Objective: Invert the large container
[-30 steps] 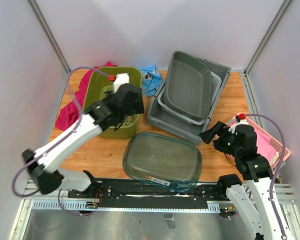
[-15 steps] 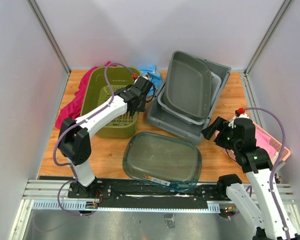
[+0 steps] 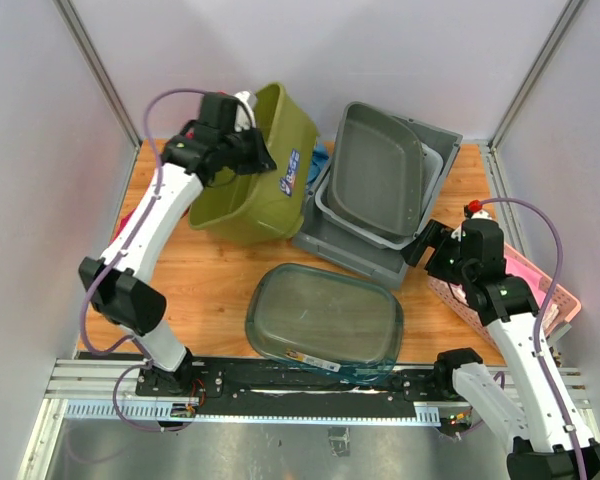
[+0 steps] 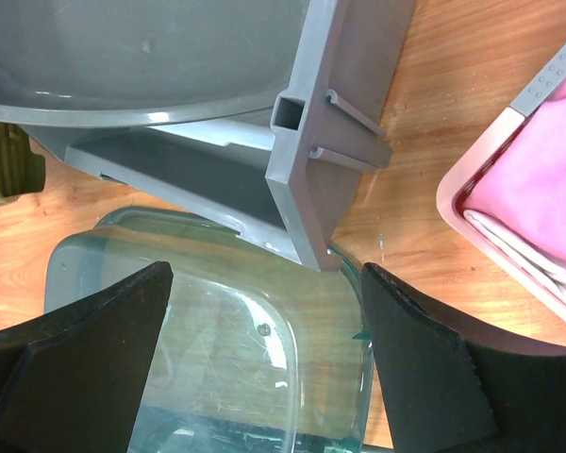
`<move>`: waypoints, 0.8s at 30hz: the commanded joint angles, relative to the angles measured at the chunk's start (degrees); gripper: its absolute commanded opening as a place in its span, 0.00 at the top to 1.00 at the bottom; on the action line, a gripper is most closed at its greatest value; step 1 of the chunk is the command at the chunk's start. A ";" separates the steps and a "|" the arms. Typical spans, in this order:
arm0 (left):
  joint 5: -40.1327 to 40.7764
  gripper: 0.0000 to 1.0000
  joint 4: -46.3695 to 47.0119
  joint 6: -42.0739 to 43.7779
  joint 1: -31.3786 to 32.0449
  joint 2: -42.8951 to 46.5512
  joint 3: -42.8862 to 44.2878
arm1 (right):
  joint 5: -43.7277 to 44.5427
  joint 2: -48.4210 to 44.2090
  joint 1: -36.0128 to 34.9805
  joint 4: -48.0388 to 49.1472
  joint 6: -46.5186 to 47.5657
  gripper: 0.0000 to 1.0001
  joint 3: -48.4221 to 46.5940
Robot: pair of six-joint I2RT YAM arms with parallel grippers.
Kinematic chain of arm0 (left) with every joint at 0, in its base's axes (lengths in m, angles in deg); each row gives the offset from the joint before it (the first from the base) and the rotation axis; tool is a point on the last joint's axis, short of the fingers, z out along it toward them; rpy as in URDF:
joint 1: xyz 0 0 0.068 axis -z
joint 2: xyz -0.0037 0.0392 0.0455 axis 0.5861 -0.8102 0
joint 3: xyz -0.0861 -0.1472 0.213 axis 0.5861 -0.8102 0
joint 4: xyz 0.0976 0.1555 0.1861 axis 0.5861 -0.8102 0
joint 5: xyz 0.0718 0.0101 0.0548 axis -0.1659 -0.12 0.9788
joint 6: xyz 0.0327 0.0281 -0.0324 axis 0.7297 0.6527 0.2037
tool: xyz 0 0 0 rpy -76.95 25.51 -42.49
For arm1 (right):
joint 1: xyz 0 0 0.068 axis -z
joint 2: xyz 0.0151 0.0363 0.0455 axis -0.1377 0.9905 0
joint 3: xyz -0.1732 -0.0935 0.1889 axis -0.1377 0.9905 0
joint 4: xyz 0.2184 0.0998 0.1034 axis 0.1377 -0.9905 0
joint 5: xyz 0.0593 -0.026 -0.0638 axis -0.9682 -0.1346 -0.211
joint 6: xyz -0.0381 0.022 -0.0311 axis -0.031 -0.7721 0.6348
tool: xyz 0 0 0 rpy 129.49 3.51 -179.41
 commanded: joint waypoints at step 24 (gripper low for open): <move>-56.73 1.00 89.71 -67.83 -21.57 15.44 -44.98 | -1.91 -1.69 -1.20 2.28 -0.91 0.18 0.22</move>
